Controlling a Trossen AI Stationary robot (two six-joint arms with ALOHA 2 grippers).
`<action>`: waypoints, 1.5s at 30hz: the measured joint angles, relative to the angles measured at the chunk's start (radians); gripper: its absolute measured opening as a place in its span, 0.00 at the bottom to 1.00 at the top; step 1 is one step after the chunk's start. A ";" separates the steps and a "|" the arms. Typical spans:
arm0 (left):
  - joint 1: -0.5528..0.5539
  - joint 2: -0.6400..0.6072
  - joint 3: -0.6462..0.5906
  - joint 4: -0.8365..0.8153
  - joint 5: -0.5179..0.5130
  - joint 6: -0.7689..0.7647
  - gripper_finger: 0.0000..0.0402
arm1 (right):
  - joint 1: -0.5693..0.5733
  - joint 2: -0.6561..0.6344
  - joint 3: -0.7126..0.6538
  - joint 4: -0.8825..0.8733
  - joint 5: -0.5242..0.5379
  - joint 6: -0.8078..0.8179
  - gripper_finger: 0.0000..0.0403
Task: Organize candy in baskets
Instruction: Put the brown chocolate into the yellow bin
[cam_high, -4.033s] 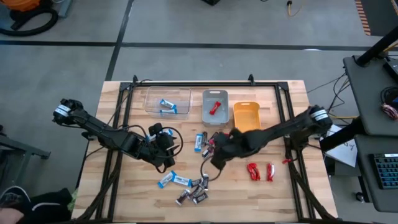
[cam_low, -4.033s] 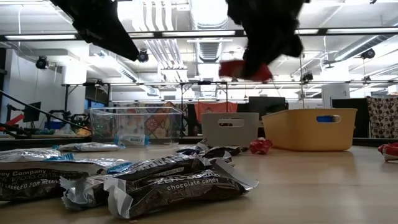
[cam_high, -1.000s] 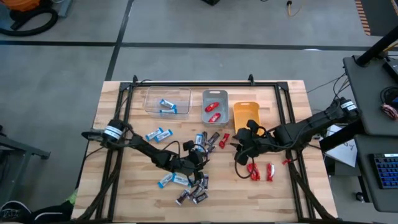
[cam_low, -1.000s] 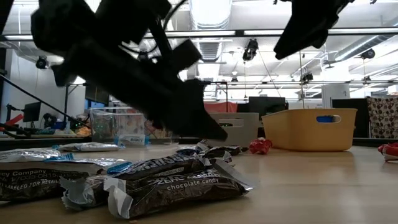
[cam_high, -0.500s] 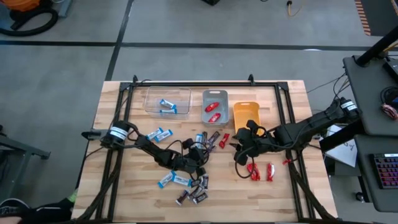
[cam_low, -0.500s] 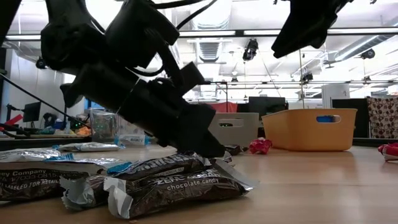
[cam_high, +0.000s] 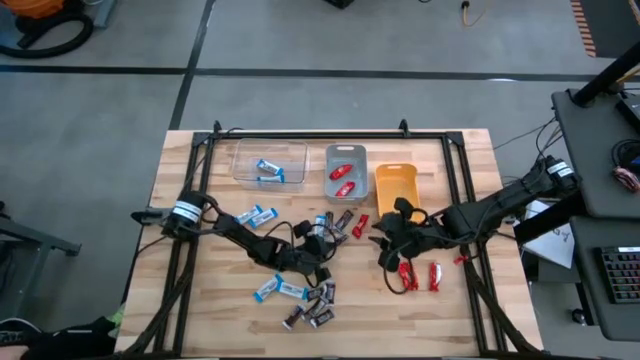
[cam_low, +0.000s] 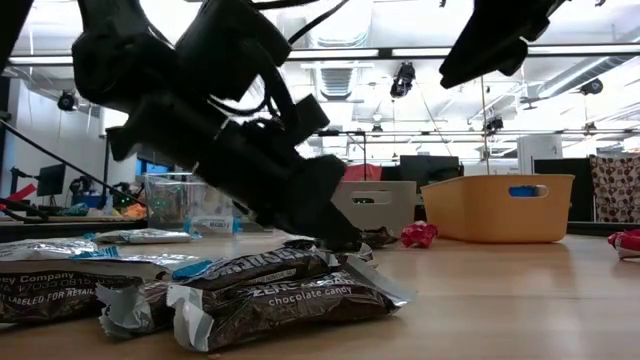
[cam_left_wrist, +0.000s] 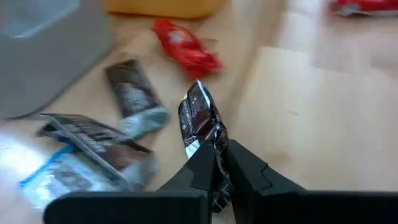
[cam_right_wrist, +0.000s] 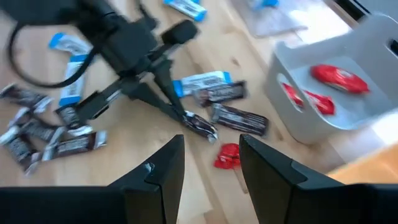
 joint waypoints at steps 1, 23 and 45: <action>-0.001 -0.018 -0.001 -0.005 0.034 0.021 0.02 | 0.012 0.001 -0.010 0.025 -0.001 -0.024 0.36; 0.003 -0.304 -0.003 0.027 0.292 0.135 0.02 | 0.091 0.054 -0.155 0.360 0.001 -0.329 0.34; 0.003 -0.293 0.005 0.051 0.289 0.130 0.03 | 0.083 0.112 -0.147 0.468 0.008 -0.440 0.05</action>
